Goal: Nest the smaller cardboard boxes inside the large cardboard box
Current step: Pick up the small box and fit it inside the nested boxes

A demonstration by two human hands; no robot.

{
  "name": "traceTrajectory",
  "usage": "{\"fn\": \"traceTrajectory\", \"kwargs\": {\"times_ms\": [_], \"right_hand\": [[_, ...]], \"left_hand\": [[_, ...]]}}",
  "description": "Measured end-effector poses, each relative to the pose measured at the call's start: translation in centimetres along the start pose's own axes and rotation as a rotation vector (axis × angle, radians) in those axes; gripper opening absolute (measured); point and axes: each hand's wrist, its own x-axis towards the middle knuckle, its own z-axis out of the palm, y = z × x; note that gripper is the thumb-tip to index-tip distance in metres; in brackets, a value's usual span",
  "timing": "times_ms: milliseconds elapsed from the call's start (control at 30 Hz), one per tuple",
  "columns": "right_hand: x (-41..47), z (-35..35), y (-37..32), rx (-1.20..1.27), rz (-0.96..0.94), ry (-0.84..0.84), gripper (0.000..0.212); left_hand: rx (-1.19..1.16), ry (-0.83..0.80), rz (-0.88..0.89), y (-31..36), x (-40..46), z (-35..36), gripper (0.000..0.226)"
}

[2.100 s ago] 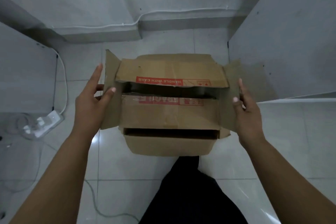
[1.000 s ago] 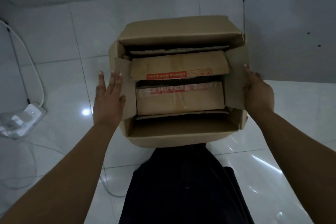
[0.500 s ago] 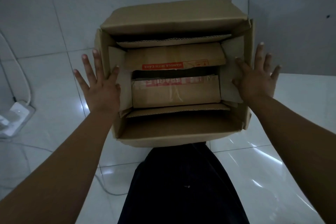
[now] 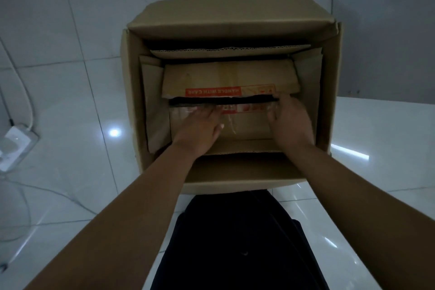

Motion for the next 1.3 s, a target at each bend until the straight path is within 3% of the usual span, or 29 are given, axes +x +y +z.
{"fn": "traceTrajectory", "kwargs": {"times_ms": [100,233,533,767,833,900,1100,1300], "right_hand": [[1.0,1.2,-0.4,0.274,0.18,-0.109,0.045],[1.5,0.6,-0.9,0.399,0.121,-0.004,0.052],[2.6,-1.3,-1.8,0.237,-0.161,0.04,0.067],[8.7,1.3,1.2,-0.126,-0.358,-0.053,0.083],[9.9,3.1,2.2,-0.283,-0.382,0.002,0.094],[10.8,5.4,3.0,-0.379,-0.408,0.088,0.105],[14.6,10.8,5.1,-0.446,-0.462,0.415,0.117],[17.3,12.8,6.1,-0.446,-0.491,0.521,0.115]], "left_hand": [[0.05,-0.082,-0.128,-0.4,1.8,1.4,0.064],[0.11,-0.063,-0.145,-1.2,2.0,1.4,0.067],[0.027,0.102,-0.056,0.0,-3.6,-1.0,0.054],[-0.193,-0.168,-0.214,-0.2,-1.3,3.6,0.058],[-0.303,-0.248,-0.231,-1.2,0.0,5.9,0.067],[-0.297,-0.223,-0.252,-2.5,1.5,8.2,0.073],[-0.079,0.145,-0.089,-6.1,8.2,11.1,0.084],[0.004,0.01,-0.16,-8.4,10.8,13.6,0.134]]}}
